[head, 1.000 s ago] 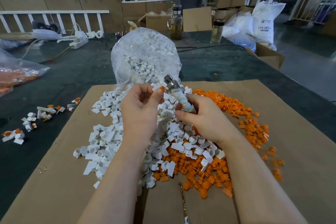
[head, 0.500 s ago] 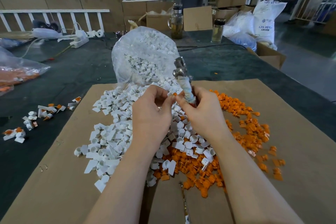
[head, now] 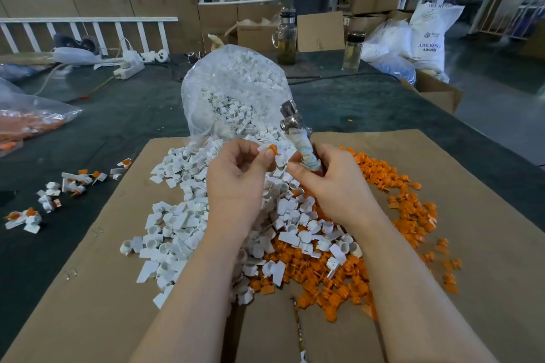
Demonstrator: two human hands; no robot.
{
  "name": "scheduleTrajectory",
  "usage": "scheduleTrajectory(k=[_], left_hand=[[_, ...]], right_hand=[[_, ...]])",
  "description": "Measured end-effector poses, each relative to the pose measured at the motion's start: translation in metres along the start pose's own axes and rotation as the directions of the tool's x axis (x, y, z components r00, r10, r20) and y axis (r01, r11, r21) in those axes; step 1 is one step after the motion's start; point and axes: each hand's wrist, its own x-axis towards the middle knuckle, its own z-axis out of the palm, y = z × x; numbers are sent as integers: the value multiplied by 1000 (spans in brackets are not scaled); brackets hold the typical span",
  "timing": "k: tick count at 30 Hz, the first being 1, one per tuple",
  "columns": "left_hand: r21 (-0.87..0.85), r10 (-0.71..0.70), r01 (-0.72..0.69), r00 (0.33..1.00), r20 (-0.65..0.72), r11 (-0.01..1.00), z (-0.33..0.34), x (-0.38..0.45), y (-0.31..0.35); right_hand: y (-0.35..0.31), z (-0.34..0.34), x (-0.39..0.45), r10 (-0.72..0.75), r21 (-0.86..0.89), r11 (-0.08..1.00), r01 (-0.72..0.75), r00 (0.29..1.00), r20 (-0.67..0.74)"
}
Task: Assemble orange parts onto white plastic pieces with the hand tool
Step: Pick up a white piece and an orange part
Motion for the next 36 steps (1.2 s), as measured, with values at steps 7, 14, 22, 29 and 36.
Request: scheduleTrajectory(k=[7, 14, 22, 29, 36], left_hand=[[-312, -93, 109, 993, 67, 944, -5, 3, 1], [-339, -78, 93, 995, 56, 936, -6, 5, 0], [-345, -65, 75, 997, 40, 935, -6, 6, 0], [-303, 3, 14, 998, 55, 953, -9, 7, -2], [-290, 24, -1, 997, 77, 957, -11, 8, -3]], right_hand=[[-1, -2, -1, -11, -13, 1000, 11, 1000, 2], [-4, -7, -3, -4, -48, 999, 10, 992, 127], [-5, -8, -3, -17, -100, 994, 34, 986, 167], [-6, -9, -3, 26, -132, 991, 14, 956, 294], [-5, -9, -4, 52, -151, 988, -2, 944, 325]])
